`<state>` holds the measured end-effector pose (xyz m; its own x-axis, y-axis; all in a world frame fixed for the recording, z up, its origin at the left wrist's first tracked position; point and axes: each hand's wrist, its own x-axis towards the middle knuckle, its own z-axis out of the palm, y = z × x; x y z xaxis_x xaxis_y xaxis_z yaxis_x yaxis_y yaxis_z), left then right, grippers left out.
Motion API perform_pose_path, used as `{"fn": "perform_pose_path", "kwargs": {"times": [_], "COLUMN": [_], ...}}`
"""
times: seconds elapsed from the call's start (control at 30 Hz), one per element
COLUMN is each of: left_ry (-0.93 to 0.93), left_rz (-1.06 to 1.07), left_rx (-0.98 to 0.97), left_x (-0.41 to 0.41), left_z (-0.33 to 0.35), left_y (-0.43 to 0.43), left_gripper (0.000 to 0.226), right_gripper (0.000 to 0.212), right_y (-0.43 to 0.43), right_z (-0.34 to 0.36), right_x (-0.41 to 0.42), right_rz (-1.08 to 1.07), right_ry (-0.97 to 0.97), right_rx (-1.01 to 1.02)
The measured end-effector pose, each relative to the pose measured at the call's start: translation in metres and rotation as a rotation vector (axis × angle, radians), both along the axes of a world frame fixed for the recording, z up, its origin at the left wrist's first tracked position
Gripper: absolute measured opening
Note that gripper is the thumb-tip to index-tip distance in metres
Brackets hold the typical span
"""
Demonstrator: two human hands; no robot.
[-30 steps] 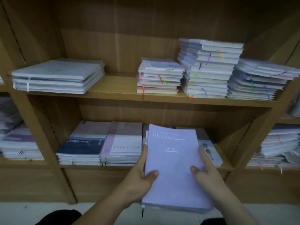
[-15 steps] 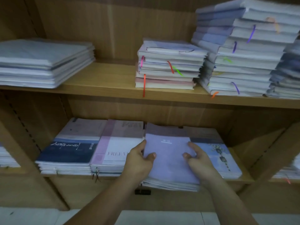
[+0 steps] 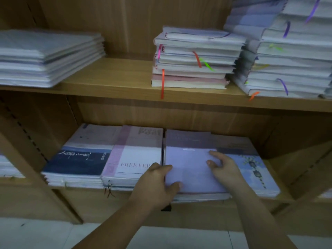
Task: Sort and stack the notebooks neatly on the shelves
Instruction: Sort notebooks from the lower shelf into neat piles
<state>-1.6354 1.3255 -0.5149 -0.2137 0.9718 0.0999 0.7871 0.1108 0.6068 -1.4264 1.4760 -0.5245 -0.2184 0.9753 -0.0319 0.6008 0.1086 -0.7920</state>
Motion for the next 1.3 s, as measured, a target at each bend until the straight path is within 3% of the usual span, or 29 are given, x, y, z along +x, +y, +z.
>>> {"fn": "perform_pose_path", "kwargs": {"times": [0.07,0.13,0.3,0.4,0.47,0.7,0.83,1.07,1.17,1.3], "left_ry": [0.031,0.086,0.357,0.35,0.296,0.031,0.064,0.229,0.152,0.013], "left_rz": [-0.078,-0.113,-0.1,-0.095,-0.088,-0.065,-0.073,-0.103,-0.066,-0.016], "left_rx": [-0.122,-0.181,-0.152,-0.124,-0.094,-0.002,0.052,0.034,0.02,0.015], "left_x": [-0.003,-0.001,0.009,0.01,0.006,-0.005,-0.004,0.005,0.005,0.0], "left_z": [-0.004,-0.006,-0.006,-0.017,-0.023,-0.034,-0.033,-0.048,-0.053,-0.05], "left_y": [-0.01,-0.017,-0.015,-0.017,-0.017,-0.013,-0.011,-0.016,-0.014,-0.009], "left_gripper": [0.085,0.089,0.056,0.061,0.066,0.068,0.06,0.072,0.072,0.074], "right_gripper": [0.041,0.048,0.095,0.129,0.137,0.114,0.107,0.096,0.096,0.085], "right_y": [-0.007,-0.018,-0.042,-0.049,-0.05,-0.044,-0.042,-0.039,-0.04,-0.041], "right_z": [0.0,0.001,0.009,0.001,-0.008,-0.014,-0.015,-0.013,-0.016,-0.02], "right_x": [0.003,0.005,0.025,0.031,0.029,0.041,0.044,0.048,0.044,0.041], "right_rz": [0.028,0.068,0.212,0.334,0.348,0.318,0.319,0.306,0.256,0.181], "right_ry": [-0.025,-0.044,-0.063,-0.308,-0.424,-0.235,-0.153,-0.192,-0.218,-0.04], "right_rx": [-0.008,-0.023,-0.126,-0.115,-0.082,0.043,0.028,0.024,0.033,-0.017]}}
